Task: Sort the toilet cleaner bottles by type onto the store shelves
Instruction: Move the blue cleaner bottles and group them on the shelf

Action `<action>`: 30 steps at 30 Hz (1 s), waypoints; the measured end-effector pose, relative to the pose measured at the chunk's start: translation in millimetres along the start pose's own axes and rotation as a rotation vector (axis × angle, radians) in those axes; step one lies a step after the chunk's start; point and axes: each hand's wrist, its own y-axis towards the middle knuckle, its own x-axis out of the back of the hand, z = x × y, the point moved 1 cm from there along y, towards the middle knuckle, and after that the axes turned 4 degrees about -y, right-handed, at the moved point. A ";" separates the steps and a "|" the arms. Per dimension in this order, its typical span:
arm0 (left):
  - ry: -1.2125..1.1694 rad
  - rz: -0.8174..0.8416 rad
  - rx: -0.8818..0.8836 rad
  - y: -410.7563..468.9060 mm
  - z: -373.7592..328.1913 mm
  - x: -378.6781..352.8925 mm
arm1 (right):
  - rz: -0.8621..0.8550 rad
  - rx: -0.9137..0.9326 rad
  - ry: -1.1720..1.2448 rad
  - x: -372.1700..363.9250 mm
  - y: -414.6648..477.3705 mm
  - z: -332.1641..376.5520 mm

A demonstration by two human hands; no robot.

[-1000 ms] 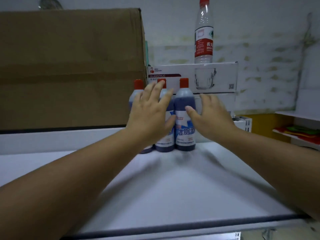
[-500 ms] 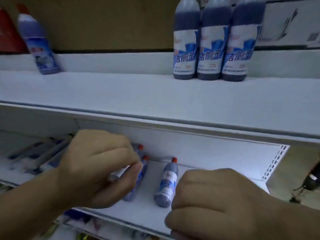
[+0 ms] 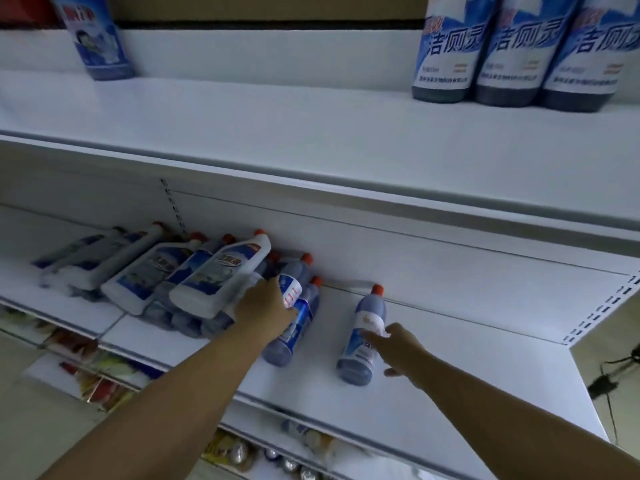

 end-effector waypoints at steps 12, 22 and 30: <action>0.164 0.034 0.079 33.6 -9.6 -17.1 | 0.015 -0.210 0.350 -38.5 33.9 -1.0; -1.101 0.480 0.178 -12.8 4.0 10.7 | 0.187 0.115 0.672 -6.9 -9.3 13.8; -1.940 0.586 0.334 -81.8 -12.9 32.4 | 0.335 0.417 0.621 6.8 -73.9 45.4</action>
